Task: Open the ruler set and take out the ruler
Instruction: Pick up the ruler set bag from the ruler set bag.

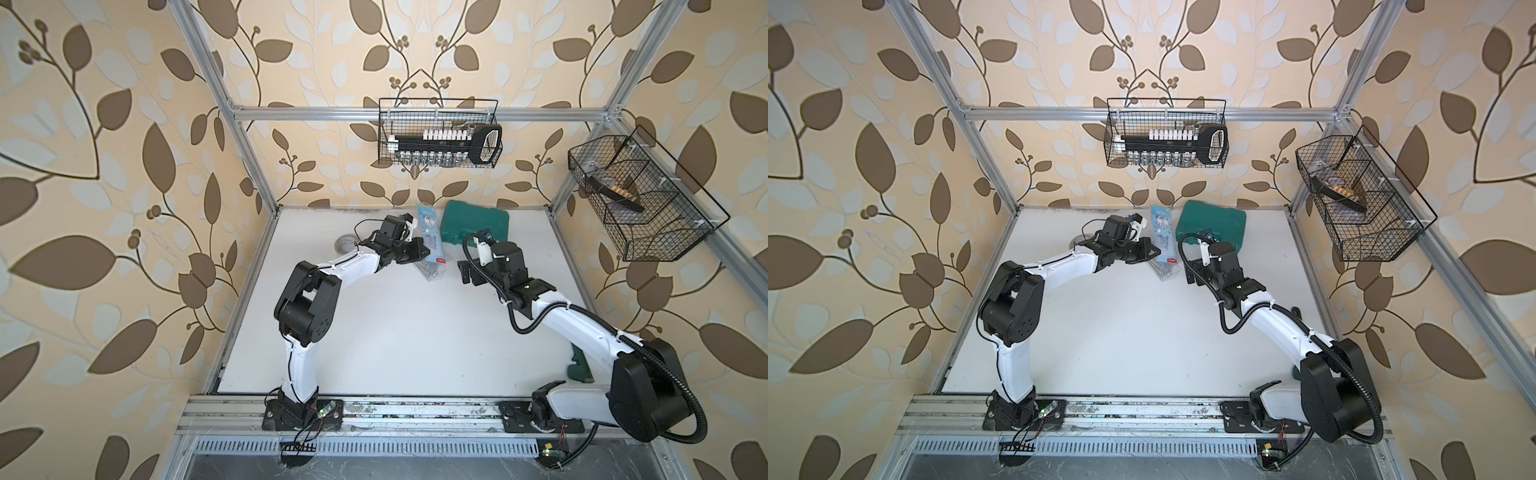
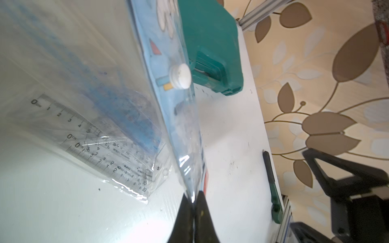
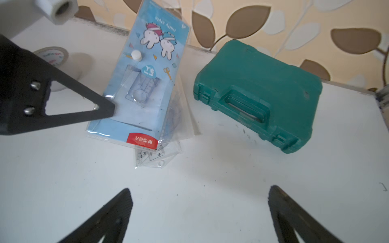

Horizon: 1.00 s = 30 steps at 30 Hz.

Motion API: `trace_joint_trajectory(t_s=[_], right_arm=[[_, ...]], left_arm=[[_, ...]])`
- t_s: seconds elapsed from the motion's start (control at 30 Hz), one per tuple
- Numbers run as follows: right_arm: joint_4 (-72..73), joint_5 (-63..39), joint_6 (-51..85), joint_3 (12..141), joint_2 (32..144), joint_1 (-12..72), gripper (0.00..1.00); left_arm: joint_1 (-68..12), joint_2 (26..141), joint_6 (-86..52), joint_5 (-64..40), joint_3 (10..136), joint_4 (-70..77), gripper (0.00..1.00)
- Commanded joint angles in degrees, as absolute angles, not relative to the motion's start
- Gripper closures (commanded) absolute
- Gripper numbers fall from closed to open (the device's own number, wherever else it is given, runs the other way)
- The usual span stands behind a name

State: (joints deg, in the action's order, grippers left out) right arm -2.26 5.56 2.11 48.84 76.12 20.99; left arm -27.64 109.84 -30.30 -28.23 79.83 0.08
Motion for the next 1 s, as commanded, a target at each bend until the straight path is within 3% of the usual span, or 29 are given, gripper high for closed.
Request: trace_joint_trajectory(t_s=[0.0,0.2,0.43,0.67,0.97], right_arm=[[-6.5,-4.0,2.1,52.7,76.7,21.2,0.01],[-7.1,-14.6,4.8,54.3,75.6,20.4,0.01],[-6.6,-33.7,7.9,55.8,73.1,16.5,0.02],[2.1,-47.9,14.8,56.2,74.8,15.2,0.07],[13.2,-53.9,22.6,57.2,79.0,15.9,0.1]], left_arm=[[-26.7,103.0,-23.4,-30.7,77.6,-1.3,1.0],[-26.3,94.6,-18.1,-34.1,71.5,-1.9,1.0],[-26.3,83.1,-11.8,-38.5,60.7,0.5,1.0],[-26.3,70.8,-9.8,-42.8,52.0,5.8,1.0],[-26.3,69.1,-10.0,-46.0,48.7,8.5,1.0]])
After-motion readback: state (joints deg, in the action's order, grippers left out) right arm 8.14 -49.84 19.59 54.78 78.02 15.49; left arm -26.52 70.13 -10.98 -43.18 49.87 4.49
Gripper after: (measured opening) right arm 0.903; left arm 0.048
